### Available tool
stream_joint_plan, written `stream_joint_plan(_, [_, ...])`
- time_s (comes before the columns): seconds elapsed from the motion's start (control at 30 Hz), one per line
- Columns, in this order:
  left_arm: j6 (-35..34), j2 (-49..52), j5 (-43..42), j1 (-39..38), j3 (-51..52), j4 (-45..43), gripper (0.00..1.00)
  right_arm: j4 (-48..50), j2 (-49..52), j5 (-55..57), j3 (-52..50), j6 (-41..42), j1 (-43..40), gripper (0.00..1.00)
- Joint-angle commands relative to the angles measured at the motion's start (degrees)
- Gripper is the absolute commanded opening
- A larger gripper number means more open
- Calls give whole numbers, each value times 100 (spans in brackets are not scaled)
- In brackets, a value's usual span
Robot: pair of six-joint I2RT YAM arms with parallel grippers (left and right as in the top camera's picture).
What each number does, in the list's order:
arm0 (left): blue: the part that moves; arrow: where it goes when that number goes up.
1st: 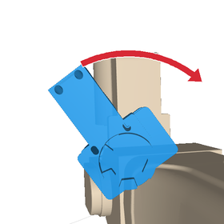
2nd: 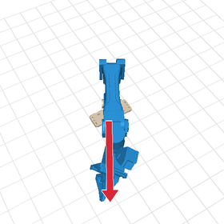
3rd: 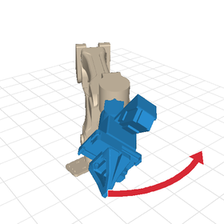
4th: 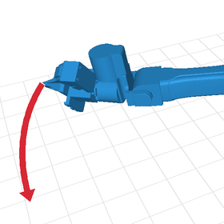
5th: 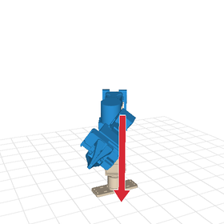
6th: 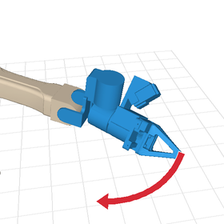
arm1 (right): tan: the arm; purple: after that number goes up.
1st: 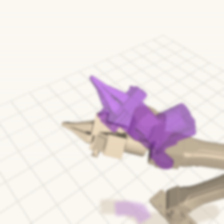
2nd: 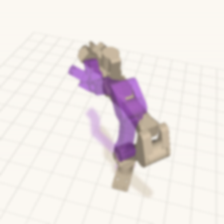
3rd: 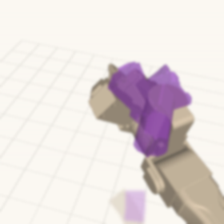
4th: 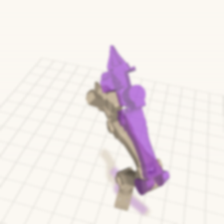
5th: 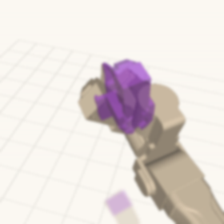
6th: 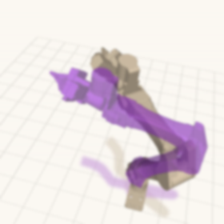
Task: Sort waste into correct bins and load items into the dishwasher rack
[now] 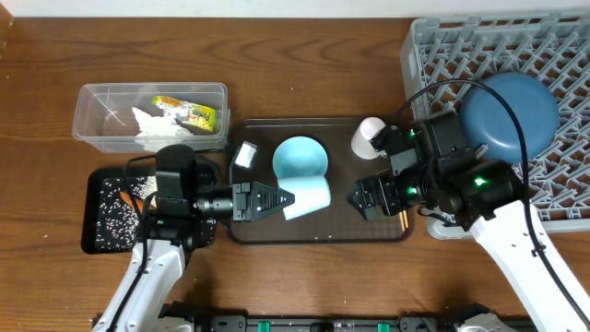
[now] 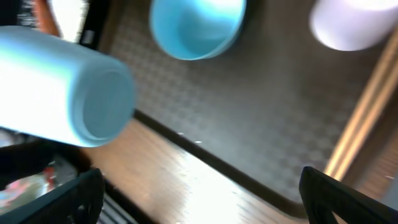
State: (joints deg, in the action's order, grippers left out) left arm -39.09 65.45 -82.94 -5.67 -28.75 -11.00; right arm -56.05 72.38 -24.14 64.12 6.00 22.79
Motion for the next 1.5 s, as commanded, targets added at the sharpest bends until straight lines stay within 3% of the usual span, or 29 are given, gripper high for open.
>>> stream_joint_plan(0.0, [-70,-42,-289,13,-85,-55,6,48,-4,-916,55,-415,118,99])
stream_joint_plan(0.23, [-717,-92,-645,9,-85,-772,6,138,-225,-2398,61,-1056,-111,98])
stream_joint_plan(0.33, [-1394,-234,-636,7,-85,-1478,6,116,-330,-2656,61,-944,-389,81])
stream_joint_plan(0.4, [-1923,-350,-608,7,-85,-2081,6,118,-369,-2942,61,-949,-538,76])
stream_joint_plan(0.53, [-3062,-595,-448,9,-85,-3355,7,111,-391,-3346,59,-1150,-715,79])
stream_joint_plan(0.63, [-3589,-706,-400,7,-85,-3998,6,105,-391,-3547,59,-1467,-721,88])
stream_joint_plan(0.93, [-3626,-728,-402,-9,-79,-4035,6,380,-385,-4494,59,-2170,-699,96])
stream_joint_plan(1.47, [-3620,-726,-146,-433,-79,-4100,7,920,-208,-4015,57,-2175,-264,99])
